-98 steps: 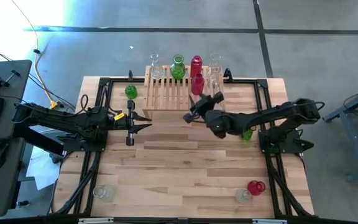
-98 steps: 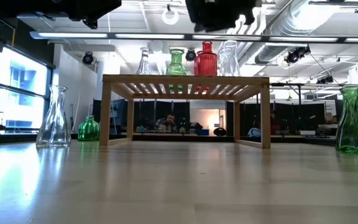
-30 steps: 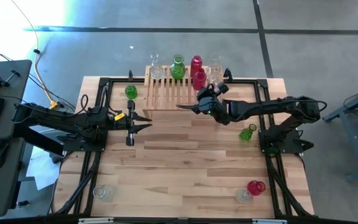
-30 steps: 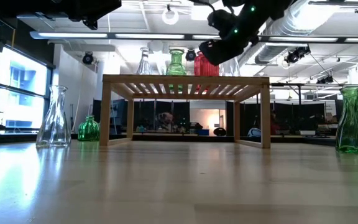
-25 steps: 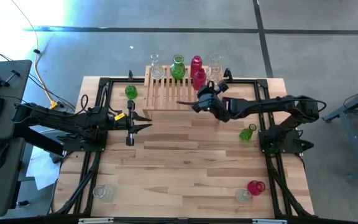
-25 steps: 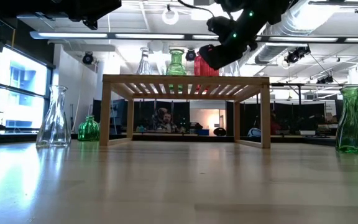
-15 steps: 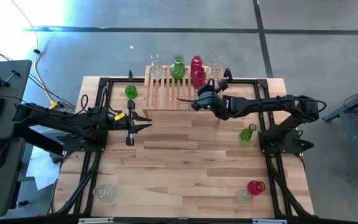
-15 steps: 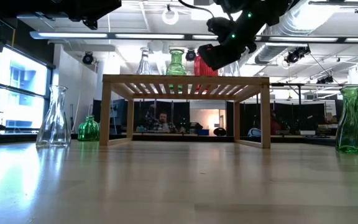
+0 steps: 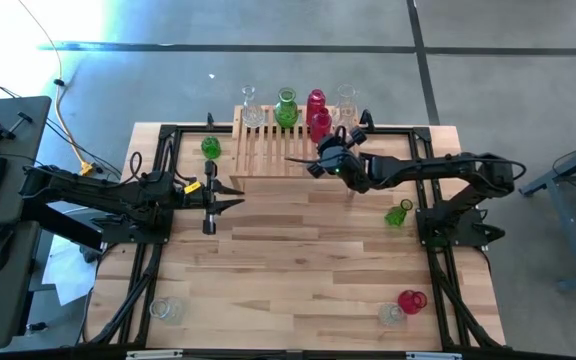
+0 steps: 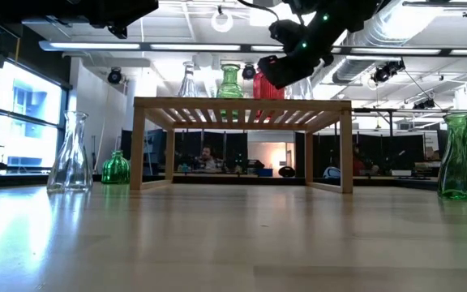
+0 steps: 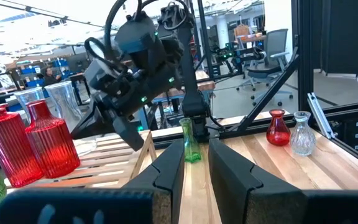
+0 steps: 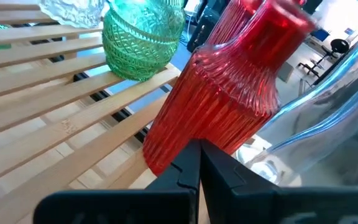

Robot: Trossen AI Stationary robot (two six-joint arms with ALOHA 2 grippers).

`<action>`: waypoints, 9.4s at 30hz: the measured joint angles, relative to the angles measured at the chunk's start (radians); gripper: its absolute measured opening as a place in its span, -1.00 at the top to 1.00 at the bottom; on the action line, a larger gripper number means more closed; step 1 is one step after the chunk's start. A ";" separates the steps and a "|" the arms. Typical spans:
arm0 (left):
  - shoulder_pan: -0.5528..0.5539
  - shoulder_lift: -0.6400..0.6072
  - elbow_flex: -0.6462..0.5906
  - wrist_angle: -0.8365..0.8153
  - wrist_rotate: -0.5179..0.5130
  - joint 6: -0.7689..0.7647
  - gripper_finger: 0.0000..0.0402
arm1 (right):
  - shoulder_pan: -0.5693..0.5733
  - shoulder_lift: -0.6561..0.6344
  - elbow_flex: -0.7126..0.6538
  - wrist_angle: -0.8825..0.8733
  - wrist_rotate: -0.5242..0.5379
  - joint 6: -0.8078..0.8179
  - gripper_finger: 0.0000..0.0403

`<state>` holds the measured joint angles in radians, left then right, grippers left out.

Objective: Sort vases onto shelf
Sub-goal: Put the red vase on the shelf aligned with the other red vase, then put the green vase on the shelf aligned with the other green vase

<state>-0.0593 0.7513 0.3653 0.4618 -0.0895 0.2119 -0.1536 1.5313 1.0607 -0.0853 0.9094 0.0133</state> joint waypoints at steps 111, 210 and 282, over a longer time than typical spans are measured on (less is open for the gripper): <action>0.000 0.032 0.000 0.015 0.053 -0.024 0.69 | 0.748 -0.411 -0.279 -0.507 -0.053 0.686 0.84; 0.000 0.031 0.001 0.007 0.052 -0.051 0.69 | 0.707 0.073 -0.206 -0.328 0.042 1.160 -0.03; -0.179 0.617 0.160 0.094 -0.233 -0.282 0.68 | 0.687 0.134 -0.175 -0.097 -0.147 0.457 0.99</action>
<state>-0.2379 1.3679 0.5254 0.5560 -0.3225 -0.0698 0.5334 1.6650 0.8856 -0.1823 0.7623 0.4703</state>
